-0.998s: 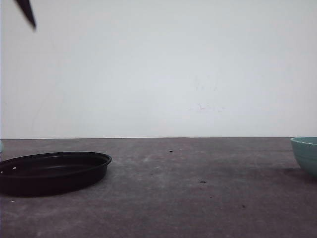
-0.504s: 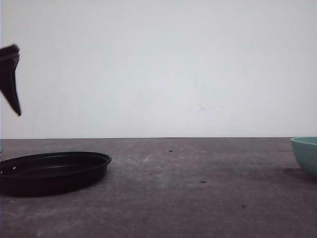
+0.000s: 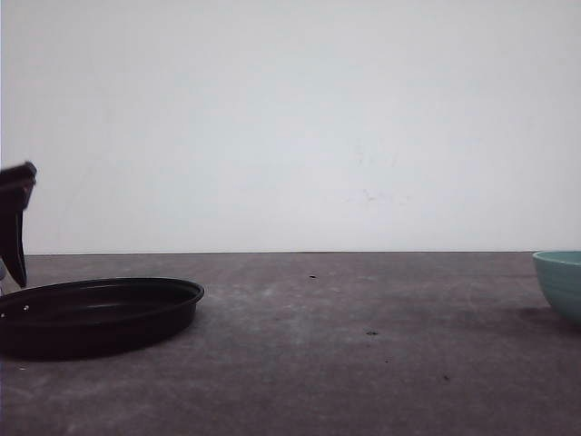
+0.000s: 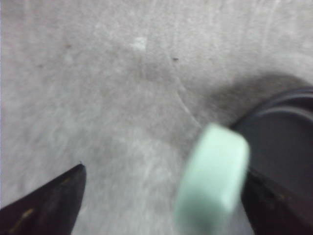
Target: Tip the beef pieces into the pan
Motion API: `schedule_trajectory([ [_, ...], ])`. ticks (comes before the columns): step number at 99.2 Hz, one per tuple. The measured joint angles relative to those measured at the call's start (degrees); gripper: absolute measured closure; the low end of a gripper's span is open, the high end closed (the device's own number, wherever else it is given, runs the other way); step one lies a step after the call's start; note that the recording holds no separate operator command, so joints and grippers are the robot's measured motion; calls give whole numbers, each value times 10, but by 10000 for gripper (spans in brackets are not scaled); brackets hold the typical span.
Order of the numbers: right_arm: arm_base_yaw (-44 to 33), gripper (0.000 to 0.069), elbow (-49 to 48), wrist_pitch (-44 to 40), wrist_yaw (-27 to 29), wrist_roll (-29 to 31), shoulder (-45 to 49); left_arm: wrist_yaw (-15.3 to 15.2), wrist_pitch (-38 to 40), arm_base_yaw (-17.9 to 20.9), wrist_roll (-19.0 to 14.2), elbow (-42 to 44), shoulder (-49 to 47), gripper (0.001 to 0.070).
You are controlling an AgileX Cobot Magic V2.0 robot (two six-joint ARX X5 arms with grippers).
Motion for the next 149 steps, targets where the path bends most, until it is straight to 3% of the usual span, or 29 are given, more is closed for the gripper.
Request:
schedule_trajectory([
  [12, 0, 62, 0, -14, 0, 0, 0, 4, 23, 0, 0, 0, 16, 308],
  [27, 0, 62, 0, -26, 0, 0, 0, 4, 41, 0, 0, 0, 28, 392],
  [41, 0, 62, 0, -26, 0, 0, 0, 3, 42, 0, -2, 0, 29, 596],
  [49, 0, 62, 0, -26, 0, 0, 0, 5, 42, 0, -2, 0, 30, 651],
  [84, 0, 62, 0, -23, 0, 0, 0, 15, 37, 0, -8, 0, 24, 676],
  [111, 0, 68, 0, -22, 36, -1, 0, 21, 41, 0, -40, 0, -52, 685],
  [122, -1, 73, 0, -24, 61, -4, 5, 39, 21, 0, -61, 0, -83, 685],
  [149, -19, 73, 0, -62, 60, -7, 69, 74, -3, -23, -82, 0, -147, 685],
])
